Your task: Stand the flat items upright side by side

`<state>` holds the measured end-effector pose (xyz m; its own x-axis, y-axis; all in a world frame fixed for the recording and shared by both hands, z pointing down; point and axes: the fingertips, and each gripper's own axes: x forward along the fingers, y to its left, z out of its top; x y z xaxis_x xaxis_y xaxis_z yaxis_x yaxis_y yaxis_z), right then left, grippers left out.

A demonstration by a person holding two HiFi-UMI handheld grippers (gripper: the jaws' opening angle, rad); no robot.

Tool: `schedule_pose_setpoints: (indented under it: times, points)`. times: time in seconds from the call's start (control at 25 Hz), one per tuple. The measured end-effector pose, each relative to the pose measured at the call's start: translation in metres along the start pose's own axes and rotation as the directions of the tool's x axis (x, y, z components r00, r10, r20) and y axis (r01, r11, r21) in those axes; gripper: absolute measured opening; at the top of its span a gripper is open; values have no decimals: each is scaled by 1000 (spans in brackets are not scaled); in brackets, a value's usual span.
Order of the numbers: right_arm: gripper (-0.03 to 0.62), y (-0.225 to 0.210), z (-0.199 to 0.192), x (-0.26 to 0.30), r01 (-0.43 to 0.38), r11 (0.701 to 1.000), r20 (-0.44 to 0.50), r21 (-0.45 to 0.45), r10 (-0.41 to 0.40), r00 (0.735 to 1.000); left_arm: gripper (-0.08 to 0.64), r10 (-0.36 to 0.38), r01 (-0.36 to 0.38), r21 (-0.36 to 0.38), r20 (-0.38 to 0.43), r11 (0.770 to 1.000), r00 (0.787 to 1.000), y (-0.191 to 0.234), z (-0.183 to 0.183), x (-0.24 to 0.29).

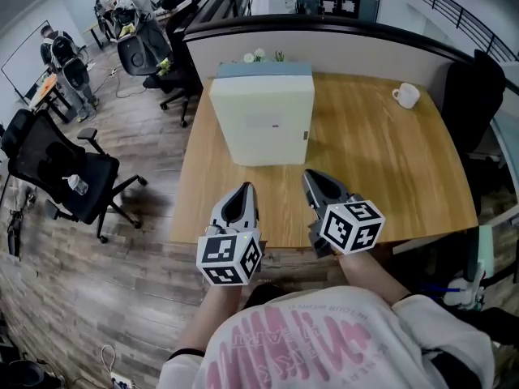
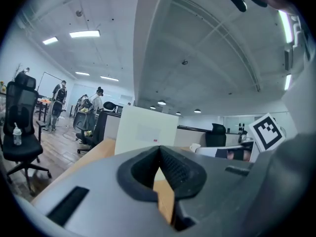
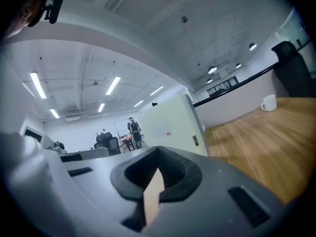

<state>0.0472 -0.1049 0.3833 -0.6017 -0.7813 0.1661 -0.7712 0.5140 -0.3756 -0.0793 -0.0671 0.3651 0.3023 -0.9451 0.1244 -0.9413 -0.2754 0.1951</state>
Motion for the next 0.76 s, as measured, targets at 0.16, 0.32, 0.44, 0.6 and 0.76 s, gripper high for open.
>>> schedule_pose_setpoints:
  times: [0.16,0.32,0.44,0.6,0.76]
  points:
    - [-3,-12,-3,-23,-14,1000,-36,0,14,999,2,35,-36,-30,-24,999,999,-24,-10,-6]
    - [-3,-20,-4,-45,-34,999,-62,-37,31,998,2,64,-65,-46,-17,997,998,-44,-15,-12]
    - [-3,-25,-6,-63,-40,998,-68,-45,37,997,2,83,-83,-43,-16,996,996,-58,-19,-19]
    - [-3,-30,-8,-83,-42,997,-73,-59,38,997,2,104,-105,-46,-9,993,994,-72,-22,-30]
    - [-3,-34,-11,-101,-50,996,-75,-68,44,996,2,116,-117,-47,-10,992,993,-87,-27,-38]
